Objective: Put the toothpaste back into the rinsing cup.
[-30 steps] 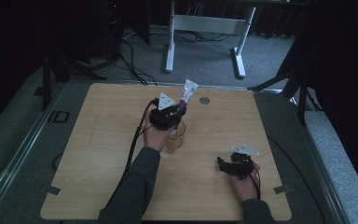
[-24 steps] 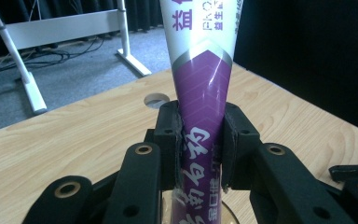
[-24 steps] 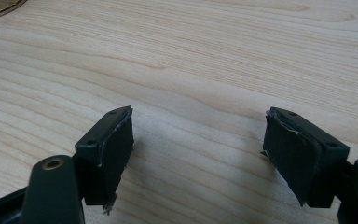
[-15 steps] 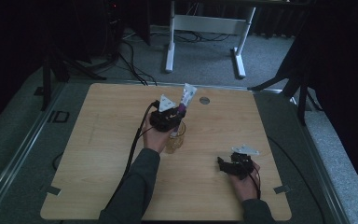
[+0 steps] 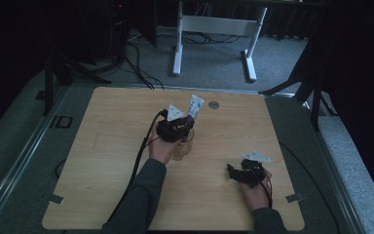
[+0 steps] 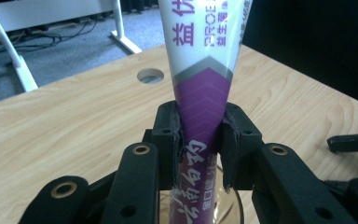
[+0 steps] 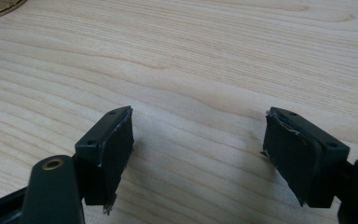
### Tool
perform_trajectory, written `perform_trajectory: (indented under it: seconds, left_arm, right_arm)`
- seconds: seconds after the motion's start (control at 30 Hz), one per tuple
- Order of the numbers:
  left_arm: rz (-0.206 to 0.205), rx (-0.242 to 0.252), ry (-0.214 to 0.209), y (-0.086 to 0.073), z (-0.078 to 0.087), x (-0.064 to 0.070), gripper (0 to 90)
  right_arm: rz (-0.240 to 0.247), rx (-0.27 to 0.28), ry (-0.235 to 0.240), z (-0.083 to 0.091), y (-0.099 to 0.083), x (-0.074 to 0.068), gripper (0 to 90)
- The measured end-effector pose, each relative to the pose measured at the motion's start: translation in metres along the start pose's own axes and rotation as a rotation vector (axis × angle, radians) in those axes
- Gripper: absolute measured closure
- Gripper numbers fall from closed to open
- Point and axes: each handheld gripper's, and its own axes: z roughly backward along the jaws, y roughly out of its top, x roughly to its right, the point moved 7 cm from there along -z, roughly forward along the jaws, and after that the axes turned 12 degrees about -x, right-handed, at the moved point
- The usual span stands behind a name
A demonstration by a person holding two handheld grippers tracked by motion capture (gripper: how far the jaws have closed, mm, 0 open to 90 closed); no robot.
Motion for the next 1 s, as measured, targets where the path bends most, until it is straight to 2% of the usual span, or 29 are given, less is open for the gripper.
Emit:
perform_trajectory:
  seconds: [0.33, 0.63, 0.83, 0.87, 0.93, 1.0]
  left_arm:
    - [-0.004, -0.046, 0.0, -0.017, -0.004, 0.002, 69.1]
    - [-0.009, -0.091, 0.017, -0.032, -0.01, 0.004, 68.2]
    - [-0.002, -0.066, 0.006, -0.038, -0.008, 0.007, 65.6]
    - [0.004, -0.062, 0.01, -0.038, -0.007, 0.006, 61.4]
    - [0.028, -0.06, -0.012, -0.04, -0.006, 0.005, 56.4]
    - [0.037, -0.053, -0.011, -0.042, -0.004, 0.003, 55.0]
  right_arm:
    - [-0.001, 0.0, 0.001, 0.0, 0.0, 0.0, 24.2]
    - [-0.002, 0.0, 0.001, 0.0, 0.0, 0.0, 24.2]
    - [-0.001, 0.0, 0.001, 0.0, 0.0, 0.0, 24.1]
    - [-0.001, 0.0, 0.001, 0.0, 0.0, 0.0, 24.2]
    - [-0.002, 0.0, 0.001, 0.0, 0.0, 0.0, 24.1]
    - [-0.001, 0.0, 0.001, 0.0, 0.0, 0.0, 24.2]
